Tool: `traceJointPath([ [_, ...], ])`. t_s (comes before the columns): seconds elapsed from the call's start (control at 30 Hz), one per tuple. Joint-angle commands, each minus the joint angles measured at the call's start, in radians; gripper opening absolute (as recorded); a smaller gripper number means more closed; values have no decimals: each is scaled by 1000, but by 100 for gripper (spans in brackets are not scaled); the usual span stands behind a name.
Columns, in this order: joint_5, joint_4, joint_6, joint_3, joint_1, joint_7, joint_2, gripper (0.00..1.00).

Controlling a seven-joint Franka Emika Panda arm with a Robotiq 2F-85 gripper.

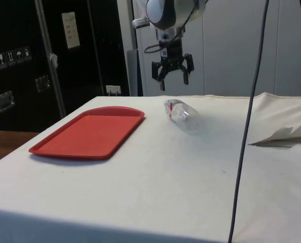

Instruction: Place the bottle upright on the tray.

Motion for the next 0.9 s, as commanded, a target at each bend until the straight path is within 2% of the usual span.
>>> traceJointPath([
  [0.0, 11, 1, -3, 6, -6, -9, -2, 100],
  [0.27, 0, 0, 0, 0, 0, 0, 0, 100],
  [0.53, 30, 9, -16, 12, -15, -24, 11, 100],
  [0.57, 16, 4, -5, 0, -2, -11, 14, 100],
  [0.6, 42, 15, -24, 11, -17, -35, 16, 100],
  [0.83, 91, 46, -74, 0, -20, -78, 36, 100],
  [0.87, 75, 39, -58, -11, -7, -64, 37, 100],
])
